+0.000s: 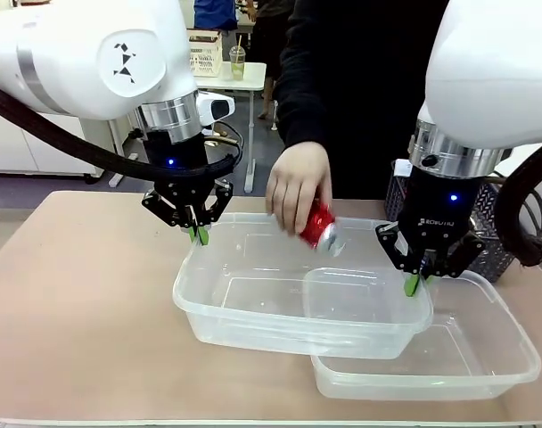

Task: Sort the waste into each basket.
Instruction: Offer the picked Organizing box to the human.

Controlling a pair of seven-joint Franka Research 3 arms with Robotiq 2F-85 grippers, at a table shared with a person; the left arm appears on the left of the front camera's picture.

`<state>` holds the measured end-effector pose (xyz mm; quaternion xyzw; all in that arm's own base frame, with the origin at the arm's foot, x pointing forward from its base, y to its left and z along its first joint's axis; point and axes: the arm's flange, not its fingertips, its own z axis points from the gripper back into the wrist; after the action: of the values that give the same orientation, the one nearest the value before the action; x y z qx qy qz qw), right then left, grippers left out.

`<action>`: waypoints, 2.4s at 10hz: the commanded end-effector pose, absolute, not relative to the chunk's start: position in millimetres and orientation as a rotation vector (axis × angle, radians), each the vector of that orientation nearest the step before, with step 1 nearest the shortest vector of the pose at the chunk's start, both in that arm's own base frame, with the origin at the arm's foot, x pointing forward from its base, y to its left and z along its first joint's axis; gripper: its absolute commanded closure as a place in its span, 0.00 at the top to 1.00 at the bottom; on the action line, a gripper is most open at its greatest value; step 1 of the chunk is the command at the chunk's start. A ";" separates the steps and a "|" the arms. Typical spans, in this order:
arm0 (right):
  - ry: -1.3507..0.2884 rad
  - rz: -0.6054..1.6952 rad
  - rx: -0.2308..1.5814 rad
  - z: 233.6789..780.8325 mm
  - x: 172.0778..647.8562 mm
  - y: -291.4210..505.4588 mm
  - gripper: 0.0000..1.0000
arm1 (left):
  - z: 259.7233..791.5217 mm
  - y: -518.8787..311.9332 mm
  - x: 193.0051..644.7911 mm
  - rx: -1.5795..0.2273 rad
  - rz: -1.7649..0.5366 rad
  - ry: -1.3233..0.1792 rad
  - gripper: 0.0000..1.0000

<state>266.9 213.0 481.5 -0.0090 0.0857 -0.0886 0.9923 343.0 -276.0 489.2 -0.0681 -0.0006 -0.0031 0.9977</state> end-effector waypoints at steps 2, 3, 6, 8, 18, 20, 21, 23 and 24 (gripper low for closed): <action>0.187 -0.160 -0.019 484.6 269.4 215.5 0.06 | 491.2 -275.4 342.2 -0.140 0.015 -0.006 0.09; 0.187 -0.160 -0.019 484.6 269.4 215.5 0.06 | 491.2 -275.4 342.2 -0.140 0.015 -0.006 0.09; 0.187 -0.160 -0.019 484.6 269.4 215.5 0.06 | 491.2 -275.4 342.2 -0.140 0.015 -0.006 0.09; 0.187 -0.160 -0.019 484.6 269.4 215.5 0.06 | 491.2 -275.4 342.2 -0.140 0.015 -0.006 0.09; 0.187 -0.160 -0.019 484.6 269.4 215.5 0.06 | 491.2 -275.4 342.2 -0.140 0.015 -0.006 0.09; 0.187 -0.160 -0.019 484.6 269.4 215.5 0.06 | 491.2 -275.4 342.2 -0.140 0.015 -0.006 0.09; 0.187 -0.160 -0.019 484.6 269.4 215.5 0.06 | 491.2 -275.4 342.2 -0.140 0.015 -0.006 0.09; 0.187 -0.160 -0.019 484.6 269.4 215.5 0.06 | 491.2 -275.4 342.2 -0.140 0.015 -0.006 0.09; 0.187 -0.160 -0.019 484.6 269.4 215.5 0.06 | 491.2 -275.4 342.2 -0.140 0.015 -0.006 0.09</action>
<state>266.9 213.1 481.6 -0.0093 0.0859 -0.0881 0.9924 342.9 -275.9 489.2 -0.0680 -0.0003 -0.0031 0.9977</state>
